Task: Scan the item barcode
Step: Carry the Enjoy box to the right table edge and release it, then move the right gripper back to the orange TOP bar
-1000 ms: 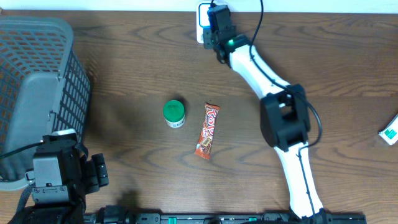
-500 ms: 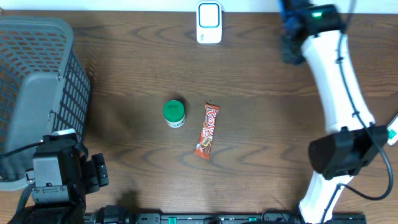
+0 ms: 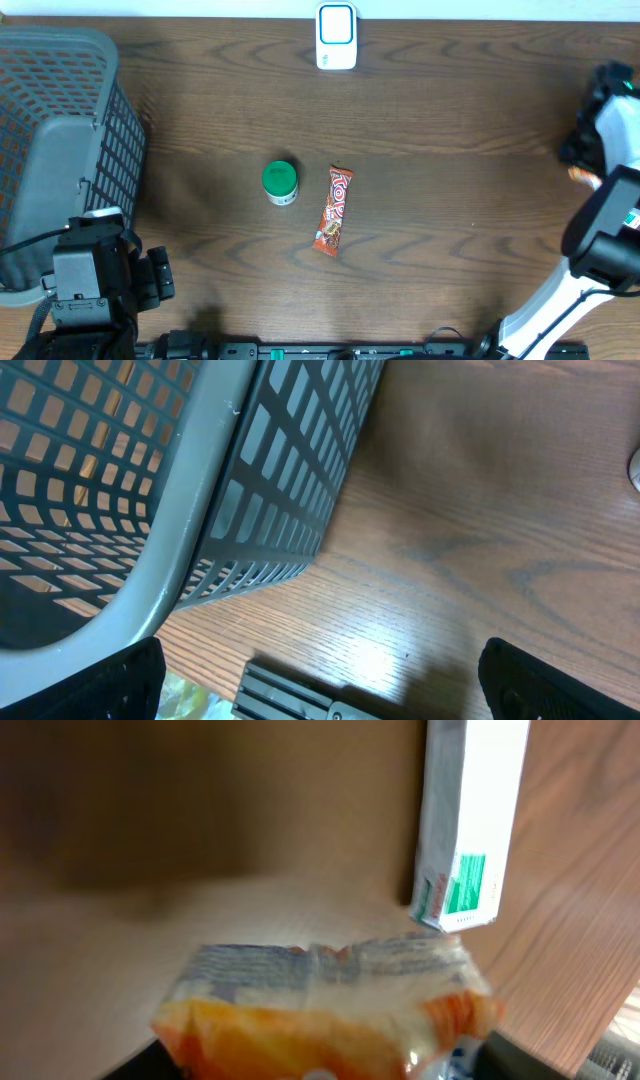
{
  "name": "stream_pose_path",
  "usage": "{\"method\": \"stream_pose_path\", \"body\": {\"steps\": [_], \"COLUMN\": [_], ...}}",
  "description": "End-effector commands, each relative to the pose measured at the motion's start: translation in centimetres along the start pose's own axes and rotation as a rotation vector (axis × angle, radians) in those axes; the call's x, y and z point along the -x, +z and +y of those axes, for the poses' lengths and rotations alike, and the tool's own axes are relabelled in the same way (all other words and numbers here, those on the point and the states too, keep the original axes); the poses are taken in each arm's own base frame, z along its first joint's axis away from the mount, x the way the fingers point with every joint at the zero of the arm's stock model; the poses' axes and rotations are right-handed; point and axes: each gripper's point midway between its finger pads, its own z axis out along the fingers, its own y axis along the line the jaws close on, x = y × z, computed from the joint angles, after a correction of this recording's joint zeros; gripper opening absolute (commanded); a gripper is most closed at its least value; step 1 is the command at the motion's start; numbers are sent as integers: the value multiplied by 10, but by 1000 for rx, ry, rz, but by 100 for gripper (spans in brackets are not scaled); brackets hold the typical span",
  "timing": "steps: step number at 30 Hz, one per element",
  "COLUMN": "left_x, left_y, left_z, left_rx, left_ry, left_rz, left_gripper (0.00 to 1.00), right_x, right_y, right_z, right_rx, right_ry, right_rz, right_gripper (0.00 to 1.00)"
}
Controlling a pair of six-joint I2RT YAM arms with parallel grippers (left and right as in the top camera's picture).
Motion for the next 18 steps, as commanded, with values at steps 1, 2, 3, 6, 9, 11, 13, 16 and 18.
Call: {"method": "stream_pose_path", "body": {"steps": [1, 2, 3, 6, 9, 11, 13, 16, 18], "left_x": [0, 0, 0, 0, 0, 0, 0, 0, 0], "left_y": [-2, -2, -2, -2, -2, -2, -2, -2, -2], "left_z": [1, 1, 1, 1, 1, 1, 1, 1, 1], "left_rx": [4, 3, 4, 4, 4, 4, 4, 4, 4], "left_ry": [1, 1, 1, 1, 1, 1, 1, 1, 1], "left_rz": [-5, -5, -5, -5, -5, -5, -5, -5, -5], "left_gripper": [98, 98, 98, 98, 98, 98, 98, 98, 98], "right_x": [2, 5, 7, 17, 23, 17, 5, -41, -73], "right_y": [4, -1, -8, -40, -83, -118, -152, -218, -244], "right_z": [-7, -9, -8, -4, 3, 14, 26, 49, 59], "right_rx": [96, 156, 203, 330, 414, 479, 527, 556, 548], "right_ry": [88, 115, 130, 146, 122, 88, 37, -121, -191], "right_rz": [40, 61, 71, 75, 29, -9, -45, -118, -128], "right_gripper": [88, 99, 99, 99, 99, 99, 99, 99, 99]}}
